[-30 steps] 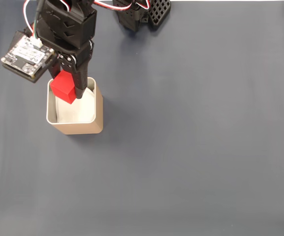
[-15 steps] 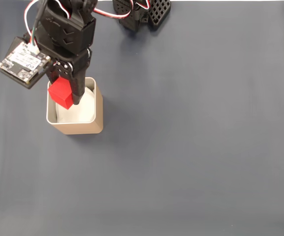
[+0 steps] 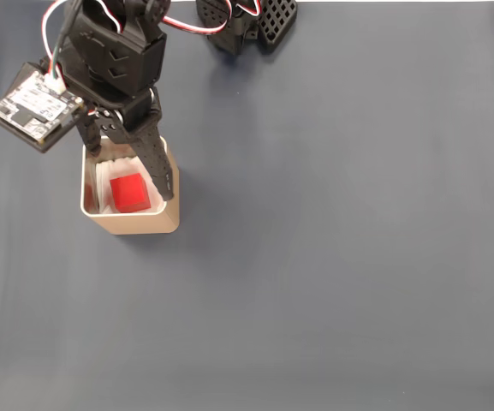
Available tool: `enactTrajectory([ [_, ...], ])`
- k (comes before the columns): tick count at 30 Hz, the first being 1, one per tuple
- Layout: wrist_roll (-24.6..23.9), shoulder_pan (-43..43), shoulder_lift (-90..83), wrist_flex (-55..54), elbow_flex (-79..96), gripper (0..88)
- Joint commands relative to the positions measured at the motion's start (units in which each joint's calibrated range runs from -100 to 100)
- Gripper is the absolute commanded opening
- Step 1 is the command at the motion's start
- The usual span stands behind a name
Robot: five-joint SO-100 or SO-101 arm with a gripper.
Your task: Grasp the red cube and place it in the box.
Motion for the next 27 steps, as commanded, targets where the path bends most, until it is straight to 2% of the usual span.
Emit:
enactTrajectory([
  [1,-0.15,0.83,-1.43,-0.32,0.02,54.2],
  [8,0.59,0.98,-1.78,-0.23,0.66,56.9],
  [15,0.34,1.05,-2.3,-0.56,0.84,55.2],
  [18,-0.1,1.05,-2.9,-1.38,1.3,48.6],
  [21,-0.49,0.41,-3.86,-3.93,2.66,35.8],
  [27,-0.44,-0.73,-4.72,-4.67,2.66,16.6],
])
